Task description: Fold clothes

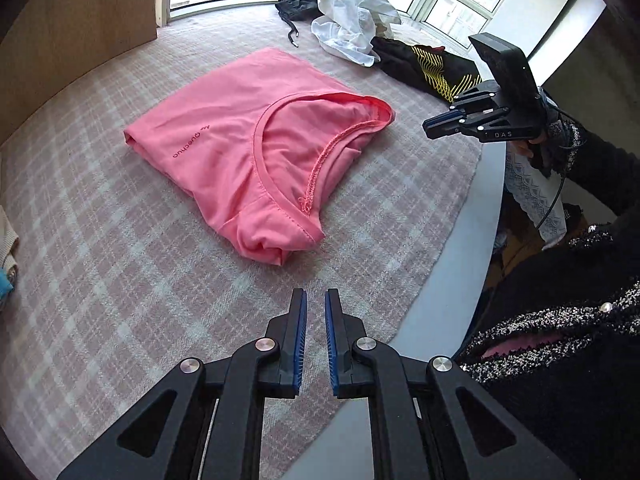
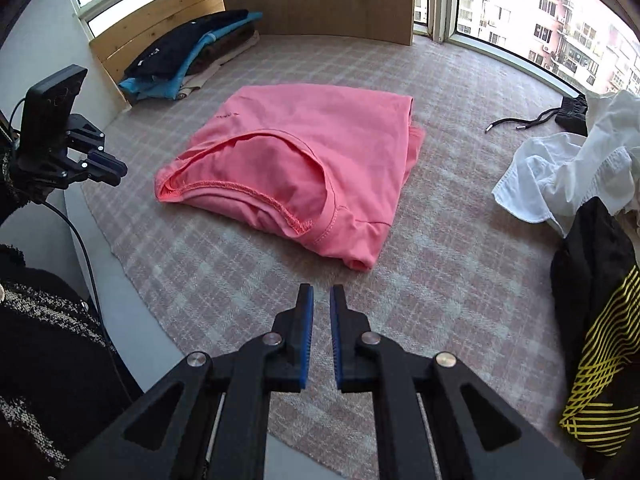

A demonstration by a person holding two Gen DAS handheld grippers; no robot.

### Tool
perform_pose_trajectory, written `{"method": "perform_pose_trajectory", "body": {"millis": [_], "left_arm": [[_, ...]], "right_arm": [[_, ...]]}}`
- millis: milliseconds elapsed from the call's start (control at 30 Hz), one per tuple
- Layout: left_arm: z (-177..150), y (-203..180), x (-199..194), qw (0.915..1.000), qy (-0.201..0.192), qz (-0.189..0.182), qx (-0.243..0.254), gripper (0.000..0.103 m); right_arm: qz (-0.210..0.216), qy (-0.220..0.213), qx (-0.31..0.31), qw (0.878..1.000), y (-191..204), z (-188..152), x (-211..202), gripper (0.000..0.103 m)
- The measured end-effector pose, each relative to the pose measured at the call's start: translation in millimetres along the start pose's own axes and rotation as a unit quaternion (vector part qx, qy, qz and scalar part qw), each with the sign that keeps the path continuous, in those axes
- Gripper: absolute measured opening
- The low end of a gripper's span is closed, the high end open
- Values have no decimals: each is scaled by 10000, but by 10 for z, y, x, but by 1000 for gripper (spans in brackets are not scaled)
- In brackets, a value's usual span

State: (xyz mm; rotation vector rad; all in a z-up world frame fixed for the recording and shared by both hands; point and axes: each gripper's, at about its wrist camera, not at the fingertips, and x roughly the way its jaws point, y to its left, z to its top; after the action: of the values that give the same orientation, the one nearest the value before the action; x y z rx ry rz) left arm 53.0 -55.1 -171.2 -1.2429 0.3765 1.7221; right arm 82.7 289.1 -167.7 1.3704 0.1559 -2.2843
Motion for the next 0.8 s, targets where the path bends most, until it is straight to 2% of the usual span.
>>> {"method": "perform_pose_trajectory", "body": {"millis": [67,200,267,300,433,500,533,567,633,667,733,800], "left_arm": [[94,30,-85,9997,-206,112,22,9],[466,91,73,9972,-573,401,282,9],[605,133,206,9967,-725,286,214,10],[644,157,313,9974,-680,191,126,12],[542,125,712,10000,-29,5,-33,11],[451,90,639,9998,-115,21,-135,14],[427,120,556,9992,-223,43,-331,16],[411,174,461,9977,-354,79,-576,20],[391,344,289,9911,-641,241,-1143,28],[384,435,222,9864,-762,325,-1419,32],[385,592,137,9765,-920,556,-1866,33],[456,650,172,9741,-821,802,-1949,33]], "right_arm": [[69,-217,82,9997,-40,197,-2,18],[153,-129,13,9998,-59,480,291,19],[157,158,0,9998,-90,506,486,19],[161,363,-1,9992,-112,476,579,19],[443,761,-8,9961,-193,317,546,19],[488,464,268,9974,-320,408,394,19],[489,272,433,9975,-397,472,323,23],[493,96,650,9966,-496,559,279,34],[473,-121,935,9944,-667,725,283,49],[465,-173,1029,9934,-741,799,309,49],[554,-58,1161,9917,-873,896,434,47],[642,58,1292,9895,-1005,994,558,24]]}}
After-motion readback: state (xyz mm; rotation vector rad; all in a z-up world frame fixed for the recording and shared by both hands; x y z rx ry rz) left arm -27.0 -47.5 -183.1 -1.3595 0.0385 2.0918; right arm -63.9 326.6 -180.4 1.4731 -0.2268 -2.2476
